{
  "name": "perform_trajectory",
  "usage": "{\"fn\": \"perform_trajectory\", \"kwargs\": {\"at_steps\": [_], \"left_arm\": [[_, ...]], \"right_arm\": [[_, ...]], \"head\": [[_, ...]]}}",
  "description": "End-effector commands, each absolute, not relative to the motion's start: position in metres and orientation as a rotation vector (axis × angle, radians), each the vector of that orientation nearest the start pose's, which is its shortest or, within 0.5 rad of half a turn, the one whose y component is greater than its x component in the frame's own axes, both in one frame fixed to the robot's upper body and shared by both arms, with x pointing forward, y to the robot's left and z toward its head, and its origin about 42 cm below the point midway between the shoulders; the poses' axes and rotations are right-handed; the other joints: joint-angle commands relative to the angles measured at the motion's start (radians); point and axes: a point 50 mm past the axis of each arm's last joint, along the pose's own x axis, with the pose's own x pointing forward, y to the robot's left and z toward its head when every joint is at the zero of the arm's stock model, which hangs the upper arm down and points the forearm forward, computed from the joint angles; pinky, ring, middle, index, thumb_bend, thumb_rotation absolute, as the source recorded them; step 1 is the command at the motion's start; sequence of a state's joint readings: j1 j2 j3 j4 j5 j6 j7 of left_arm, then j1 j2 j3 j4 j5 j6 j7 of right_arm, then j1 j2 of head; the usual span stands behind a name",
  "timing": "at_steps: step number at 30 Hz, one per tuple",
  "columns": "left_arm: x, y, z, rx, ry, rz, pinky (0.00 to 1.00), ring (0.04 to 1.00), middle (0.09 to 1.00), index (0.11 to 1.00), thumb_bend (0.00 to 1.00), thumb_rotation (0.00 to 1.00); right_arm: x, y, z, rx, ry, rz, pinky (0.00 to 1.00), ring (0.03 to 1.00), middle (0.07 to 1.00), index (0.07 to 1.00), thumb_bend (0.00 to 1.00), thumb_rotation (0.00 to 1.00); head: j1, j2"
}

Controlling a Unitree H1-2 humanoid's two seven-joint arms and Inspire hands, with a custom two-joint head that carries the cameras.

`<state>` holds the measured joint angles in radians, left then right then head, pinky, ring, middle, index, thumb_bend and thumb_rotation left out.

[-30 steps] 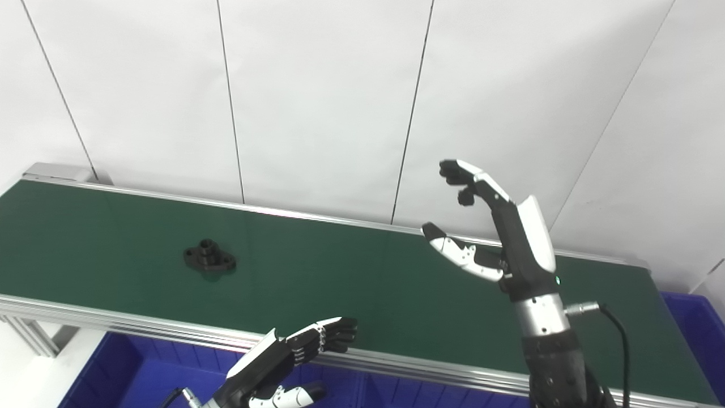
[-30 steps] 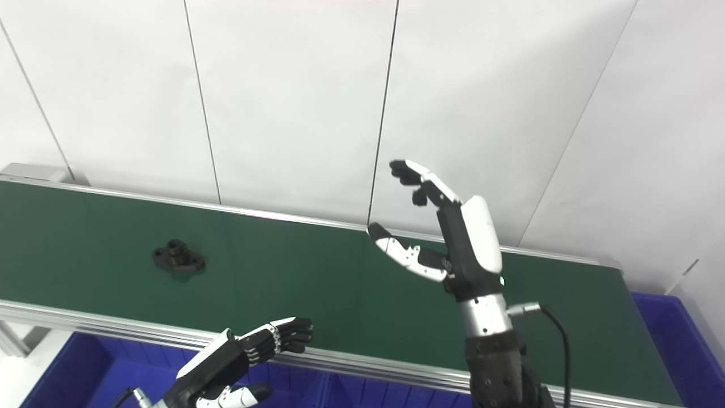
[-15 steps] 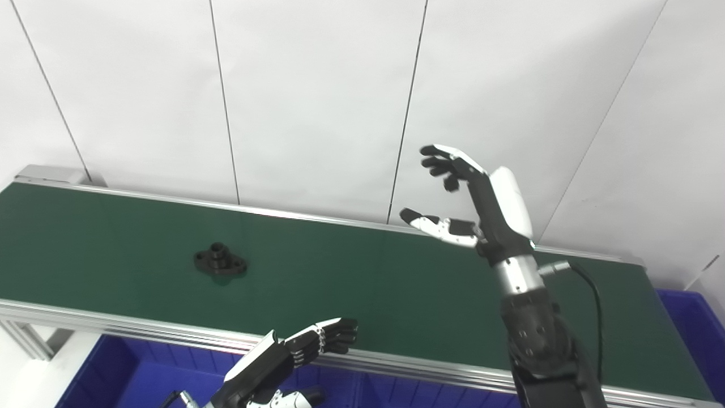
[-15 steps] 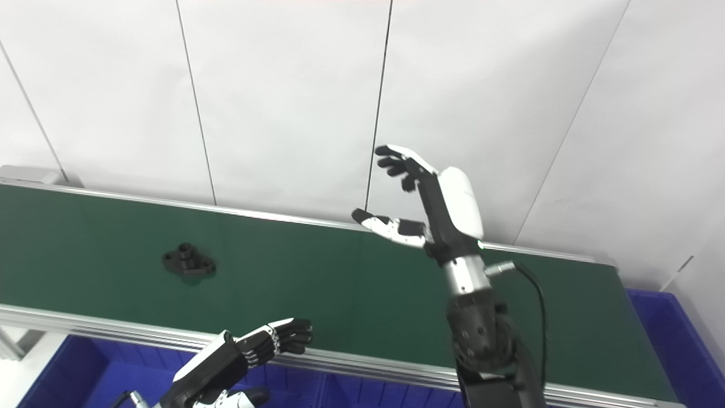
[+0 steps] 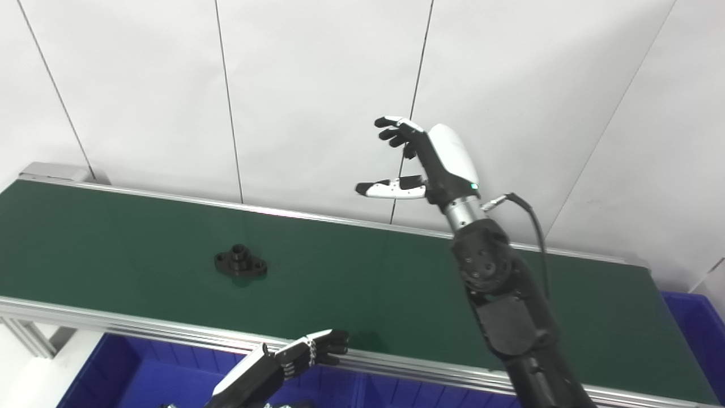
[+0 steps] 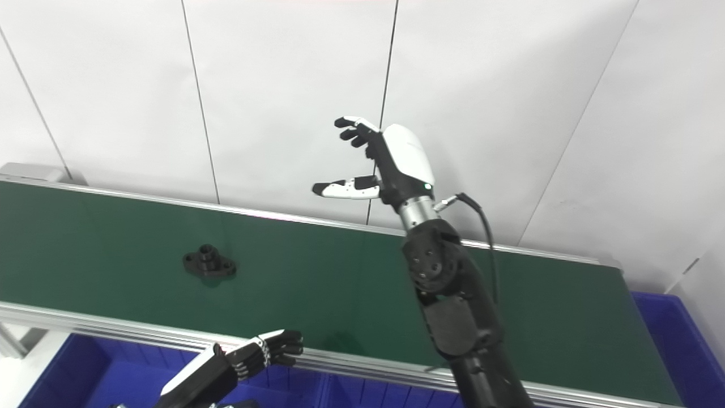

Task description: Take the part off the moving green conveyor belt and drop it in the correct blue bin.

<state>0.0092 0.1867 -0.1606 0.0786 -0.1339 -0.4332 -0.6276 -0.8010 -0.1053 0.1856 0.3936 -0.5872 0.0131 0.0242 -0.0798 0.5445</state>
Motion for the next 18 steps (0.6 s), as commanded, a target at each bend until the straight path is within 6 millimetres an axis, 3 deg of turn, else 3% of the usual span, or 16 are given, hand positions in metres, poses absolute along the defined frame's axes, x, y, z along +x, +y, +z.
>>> {"fn": "perform_trajectory", "kwargs": {"at_steps": [1, 5, 10, 18], "left_arm": [[0.259, 0.202, 0.109, 0.13, -0.388, -0.772, 0.83, 0.881, 0.909, 0.89, 0.45, 0.63], [0.255, 0.201, 0.11, 0.136, -0.39, -0.773, 0.83, 0.884, 0.913, 0.892, 0.46, 0.64], [0.25, 0.2, 0.11, 0.135, -0.389, -0.763, 0.83, 0.879, 0.911, 0.89, 0.47, 0.64], [0.245, 0.205, 0.113, 0.154, -0.396, -0.755, 0.83, 0.877, 0.906, 0.888, 0.47, 0.62]], "right_arm": [[0.503, -0.106, 0.324, -0.808, -0.527, 0.198, 0.7, 0.772, 0.806, 0.832, 0.93, 0.38], [0.517, -0.088, 0.317, -0.861, -0.477, 0.241, 0.71, 0.784, 0.825, 0.845, 0.94, 0.38], [0.532, -0.062, 0.289, -0.896, -0.374, 0.286, 0.74, 0.821, 0.855, 0.885, 0.97, 0.42], [0.532, -0.039, 0.244, -0.925, -0.295, 0.369, 0.77, 0.866, 0.902, 0.905, 0.97, 0.44]], "head": [[0.002, 0.002], [0.011, 0.009], [0.011, 0.005], [0.046, -0.001]]}}
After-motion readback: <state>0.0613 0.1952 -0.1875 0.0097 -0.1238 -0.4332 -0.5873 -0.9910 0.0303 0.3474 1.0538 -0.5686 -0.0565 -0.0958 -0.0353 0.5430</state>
